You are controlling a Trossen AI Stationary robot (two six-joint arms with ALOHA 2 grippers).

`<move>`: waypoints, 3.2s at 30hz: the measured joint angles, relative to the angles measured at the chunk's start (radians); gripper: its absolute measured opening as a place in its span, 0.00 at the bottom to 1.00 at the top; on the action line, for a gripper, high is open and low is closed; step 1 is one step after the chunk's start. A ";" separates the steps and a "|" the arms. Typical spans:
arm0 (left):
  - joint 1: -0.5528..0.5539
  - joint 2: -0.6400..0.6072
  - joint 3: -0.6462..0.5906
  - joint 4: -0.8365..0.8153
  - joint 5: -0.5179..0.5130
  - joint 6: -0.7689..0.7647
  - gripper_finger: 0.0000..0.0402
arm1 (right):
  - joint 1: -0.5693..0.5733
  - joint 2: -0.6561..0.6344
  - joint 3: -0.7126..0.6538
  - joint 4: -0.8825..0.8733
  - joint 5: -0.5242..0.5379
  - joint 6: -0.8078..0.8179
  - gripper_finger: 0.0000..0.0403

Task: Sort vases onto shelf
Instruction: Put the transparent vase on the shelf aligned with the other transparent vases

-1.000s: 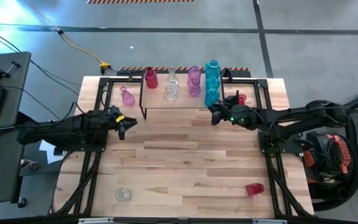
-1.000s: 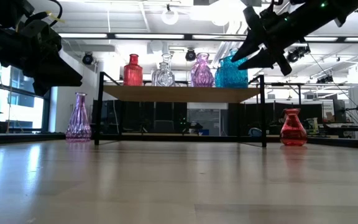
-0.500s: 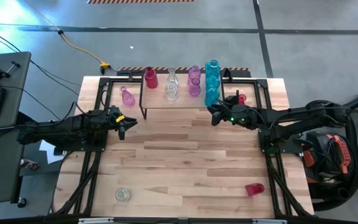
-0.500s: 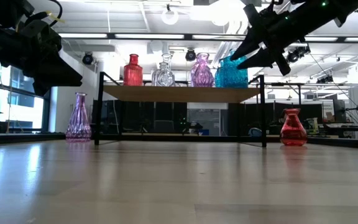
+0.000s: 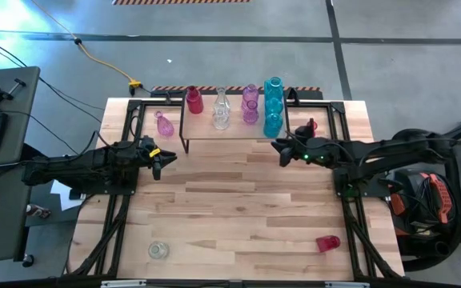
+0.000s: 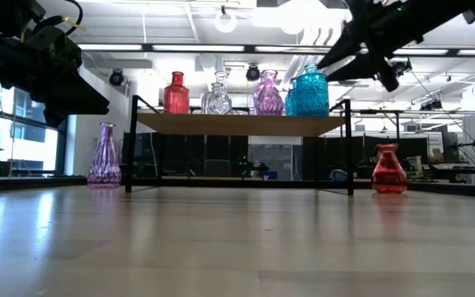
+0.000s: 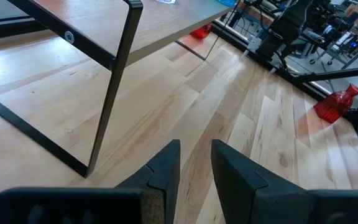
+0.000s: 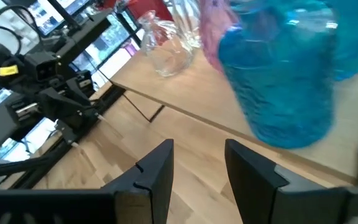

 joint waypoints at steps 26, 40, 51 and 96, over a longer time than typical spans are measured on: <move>0.000 0.000 0.000 0.000 0.000 0.000 0.21 | 0.120 -0.010 0.000 -0.131 -0.343 0.329 0.34; 0.000 0.000 0.000 0.000 0.000 0.000 0.21 | 0.273 0.221 0.000 0.228 -0.329 0.486 0.34; 0.000 0.000 0.000 0.000 0.000 0.000 0.21 | 0.365 0.236 0.000 0.204 -0.270 0.434 0.34; -0.019 0.109 0.338 0.362 0.315 -0.128 0.21 | 0.330 -0.683 0.000 -0.136 -0.169 -0.444 0.34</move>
